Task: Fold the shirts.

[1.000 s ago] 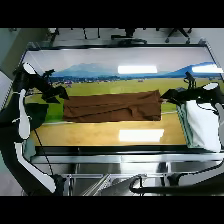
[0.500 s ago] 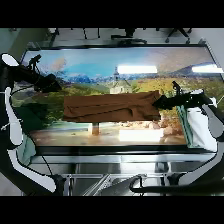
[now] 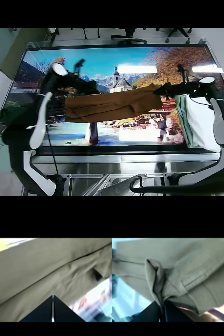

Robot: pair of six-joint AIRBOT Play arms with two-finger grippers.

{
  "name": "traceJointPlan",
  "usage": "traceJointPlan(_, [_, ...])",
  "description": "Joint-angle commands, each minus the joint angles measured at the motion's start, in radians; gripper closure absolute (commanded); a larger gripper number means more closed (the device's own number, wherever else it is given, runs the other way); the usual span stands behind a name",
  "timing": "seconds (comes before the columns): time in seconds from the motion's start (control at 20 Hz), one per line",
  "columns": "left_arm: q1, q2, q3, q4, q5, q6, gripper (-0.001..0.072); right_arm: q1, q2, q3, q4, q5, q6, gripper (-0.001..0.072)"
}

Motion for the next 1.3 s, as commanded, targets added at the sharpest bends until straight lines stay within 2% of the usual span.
traceJointPlan(0.0, [-0.245,-0.119,0.027,-0.008,0.288,-0.001,0.0689,0.001,0.106,0.090,0.008,0.093,0.072,0.0694])
traceJointPlan(0.1, [-0.344,-0.219,0.128,-0.008,0.359,-0.010,0.0689,0.001,0.165,0.122,0.007,0.122,0.100,0.0694])
traceJointPlan(0.2, [-0.407,-0.317,0.237,-0.007,0.363,-0.059,0.0689,0.001,0.224,0.126,0.006,0.143,0.128,0.0694])
traceJointPlan(0.4, [-0.447,-0.394,0.319,-0.012,0.368,-0.097,0.0689,0.000,0.294,0.126,-0.047,0.152,0.132,0.0694])
traceJointPlan(0.6, [-0.401,-0.304,0.264,-0.089,0.342,-0.092,0.0688,0.002,0.289,0.126,-0.128,0.156,0.158,0.0694])
traceJointPlan(0.8, [-0.232,-0.092,0.298,-0.089,0.115,-0.066,0.0689,0.045,0.284,0.126,-0.116,0.131,0.159,0.0694])
traceJointPlan(0.95, [-0.054,0.143,0.264,-0.142,0.084,-0.063,0.0688,0.203,0.275,0.126,-0.114,-0.001,0.174,0.0694])
traceJointPlan(1.1, [0.114,0.334,0.251,-0.213,0.078,-0.032,0.0689,0.457,0.201,0.126,-0.117,-0.201,0.180,0.0694])
traceJointPlan(1.2, [0.194,0.422,0.250,-0.243,0.058,-0.018,0.0689,0.640,0.099,0.126,-0.118,-0.370,0.161,0.0693])
traceJointPlan(1.25, [0.223,0.456,0.250,-0.244,0.045,-0.008,0.0689,0.731,0.031,0.126,-0.122,-0.494,0.116,0.0654])
